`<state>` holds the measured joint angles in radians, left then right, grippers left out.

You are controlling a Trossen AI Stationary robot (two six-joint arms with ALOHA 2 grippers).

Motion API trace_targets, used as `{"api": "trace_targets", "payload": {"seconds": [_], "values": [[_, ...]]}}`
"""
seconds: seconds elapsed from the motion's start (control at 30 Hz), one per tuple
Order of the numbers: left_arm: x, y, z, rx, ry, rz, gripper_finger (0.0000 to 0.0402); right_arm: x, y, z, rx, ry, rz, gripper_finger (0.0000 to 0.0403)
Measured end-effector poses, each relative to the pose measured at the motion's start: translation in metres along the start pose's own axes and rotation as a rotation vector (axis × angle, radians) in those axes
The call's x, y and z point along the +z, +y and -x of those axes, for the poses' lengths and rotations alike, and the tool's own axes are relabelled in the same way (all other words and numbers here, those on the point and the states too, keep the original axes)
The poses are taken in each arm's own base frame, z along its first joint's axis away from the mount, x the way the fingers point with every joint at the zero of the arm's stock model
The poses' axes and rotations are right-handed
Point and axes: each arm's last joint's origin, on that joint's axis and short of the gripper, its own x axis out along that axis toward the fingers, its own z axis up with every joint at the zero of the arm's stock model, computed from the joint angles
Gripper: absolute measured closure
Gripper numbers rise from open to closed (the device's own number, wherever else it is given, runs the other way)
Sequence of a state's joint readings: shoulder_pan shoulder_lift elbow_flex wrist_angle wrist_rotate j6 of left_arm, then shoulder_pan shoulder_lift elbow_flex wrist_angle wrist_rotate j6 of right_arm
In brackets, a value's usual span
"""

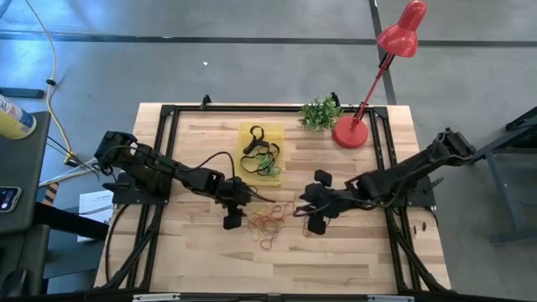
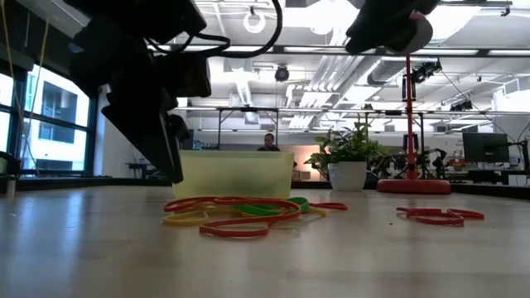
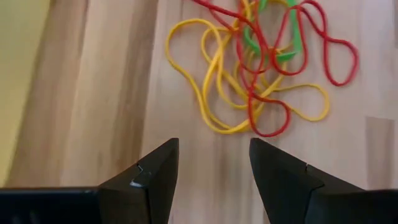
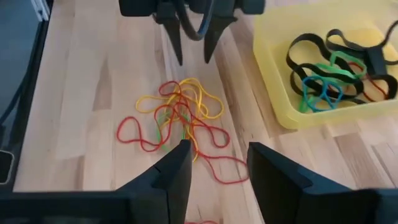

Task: Pick and place rubber bands into bin
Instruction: Put the yellow rubber band into the yellow bin

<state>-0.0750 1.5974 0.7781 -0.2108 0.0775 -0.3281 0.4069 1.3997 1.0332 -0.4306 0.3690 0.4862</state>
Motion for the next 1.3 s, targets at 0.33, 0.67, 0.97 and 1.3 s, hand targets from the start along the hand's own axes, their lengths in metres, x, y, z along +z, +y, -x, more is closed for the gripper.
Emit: {"api": "trace_targets", "payload": {"seconds": [0.33, 0.67, 0.97, 1.3], "values": [[-0.002, 0.005, -0.023, -0.102, 0.029, 0.075, 0.0215, -0.011, 0.01, 0.012, -0.06, -0.002, -0.015, 0.0263], [-0.002, 0.005, -0.029, -0.105, 0.033, 0.102, 0.0215, -0.016, 0.015, 0.015, -0.078, -0.006, -0.009, 0.0263], [0.002, 0.004, -0.033, -0.113, -0.013, 0.114, 0.0215, -0.017, 0.014, 0.015, -0.088, 0.006, 0.006, 0.0263], [0.002, 0.005, -0.038, -0.106, -0.025, 0.128, 0.0265, -0.017, 0.013, 0.015, -0.094, 0.004, 0.014, 0.0263]]}}
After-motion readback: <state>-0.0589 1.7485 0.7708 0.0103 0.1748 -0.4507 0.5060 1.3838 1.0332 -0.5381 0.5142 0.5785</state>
